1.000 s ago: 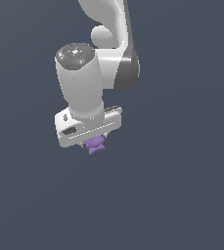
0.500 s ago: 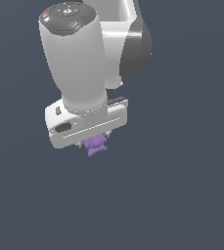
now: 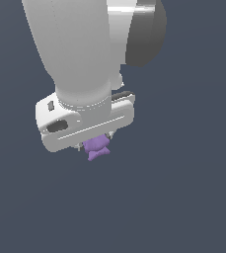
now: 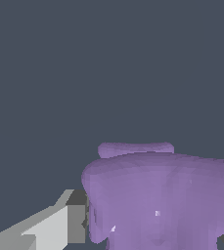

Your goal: Pick up the object and move it to a goal position.

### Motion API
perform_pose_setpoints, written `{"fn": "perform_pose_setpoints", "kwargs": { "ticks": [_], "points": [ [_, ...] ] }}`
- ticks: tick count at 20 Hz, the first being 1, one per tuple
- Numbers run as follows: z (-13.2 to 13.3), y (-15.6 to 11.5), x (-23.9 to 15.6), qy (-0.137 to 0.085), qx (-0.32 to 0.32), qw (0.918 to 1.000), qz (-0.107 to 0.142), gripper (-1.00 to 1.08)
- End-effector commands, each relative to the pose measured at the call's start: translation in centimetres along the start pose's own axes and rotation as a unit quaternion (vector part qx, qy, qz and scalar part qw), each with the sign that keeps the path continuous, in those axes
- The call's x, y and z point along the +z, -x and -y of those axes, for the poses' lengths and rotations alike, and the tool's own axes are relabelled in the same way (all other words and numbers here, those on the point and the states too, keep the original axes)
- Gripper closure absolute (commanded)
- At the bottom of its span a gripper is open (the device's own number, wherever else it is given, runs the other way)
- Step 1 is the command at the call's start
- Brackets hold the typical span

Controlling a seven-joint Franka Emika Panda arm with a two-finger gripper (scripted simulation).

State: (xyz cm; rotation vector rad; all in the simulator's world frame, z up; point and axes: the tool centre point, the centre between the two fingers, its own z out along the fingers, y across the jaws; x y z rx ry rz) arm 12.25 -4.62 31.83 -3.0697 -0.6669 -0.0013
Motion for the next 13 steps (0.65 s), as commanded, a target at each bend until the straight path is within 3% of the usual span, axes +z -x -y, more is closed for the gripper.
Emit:
{"fn": "perform_pose_setpoints", "kwargs": {
  "ticks": [1,13],
  "points": [
    [-0.08,-0.37,-0.57,0.000,0.000,1.0000,0.000,1.08],
    [-0.24,-1.06,-1.51,0.000,0.000,1.0000,0.000,1.08]
  ]
}}
